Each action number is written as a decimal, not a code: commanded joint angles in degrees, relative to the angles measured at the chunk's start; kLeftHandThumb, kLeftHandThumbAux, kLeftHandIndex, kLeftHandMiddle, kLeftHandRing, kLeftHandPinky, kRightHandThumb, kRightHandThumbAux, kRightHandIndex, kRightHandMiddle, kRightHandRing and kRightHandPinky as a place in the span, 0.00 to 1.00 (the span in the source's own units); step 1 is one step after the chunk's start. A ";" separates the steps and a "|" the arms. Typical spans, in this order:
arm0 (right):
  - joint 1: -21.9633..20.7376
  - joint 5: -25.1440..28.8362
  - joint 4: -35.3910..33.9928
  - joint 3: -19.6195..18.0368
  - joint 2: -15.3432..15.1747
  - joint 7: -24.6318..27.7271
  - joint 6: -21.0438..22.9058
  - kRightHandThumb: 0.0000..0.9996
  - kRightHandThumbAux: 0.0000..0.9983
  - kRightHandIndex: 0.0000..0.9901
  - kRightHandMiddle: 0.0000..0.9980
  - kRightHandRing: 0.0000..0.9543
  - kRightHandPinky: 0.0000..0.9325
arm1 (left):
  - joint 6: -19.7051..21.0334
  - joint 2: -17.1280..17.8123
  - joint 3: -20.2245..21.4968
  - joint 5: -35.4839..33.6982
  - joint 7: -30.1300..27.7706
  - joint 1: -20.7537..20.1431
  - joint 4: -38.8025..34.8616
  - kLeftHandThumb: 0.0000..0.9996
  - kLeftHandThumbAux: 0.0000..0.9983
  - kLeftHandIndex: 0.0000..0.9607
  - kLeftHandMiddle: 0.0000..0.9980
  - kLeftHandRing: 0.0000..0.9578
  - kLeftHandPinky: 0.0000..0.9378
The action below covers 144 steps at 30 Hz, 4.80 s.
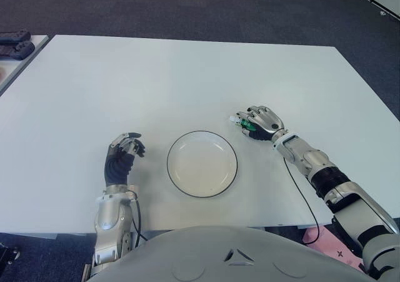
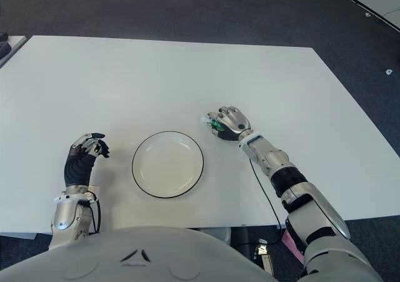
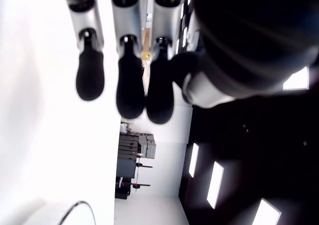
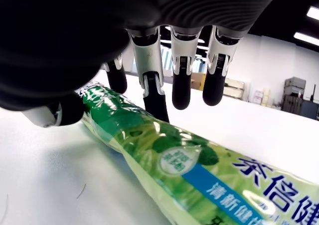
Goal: Put the toothpaste on the table into the plate.
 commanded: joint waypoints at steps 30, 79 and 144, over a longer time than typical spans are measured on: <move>7.51 15.59 -1.57 -2.72 -0.64 10.65 -4.53 0.98 0.66 0.42 0.46 0.52 0.51 | 0.05 -0.12 -0.32 0.18 0.45 -0.84 0.47 0.70 0.72 0.46 0.63 0.66 0.67; 6.49 26.19 -14.57 -16.98 -4.42 21.14 -11.07 0.85 0.68 0.45 0.38 0.42 0.43 | 1.24 0.04 -0.11 -0.04 0.34 -1.38 0.45 0.70 0.72 0.46 0.64 0.66 0.67; -14.32 -14.36 11.32 12.68 -7.32 11.03 -14.60 0.56 0.15 0.00 0.00 0.00 0.00 | 0.02 -0.38 -0.91 0.26 0.57 1.54 -1.75 0.71 0.72 0.46 0.63 0.66 0.67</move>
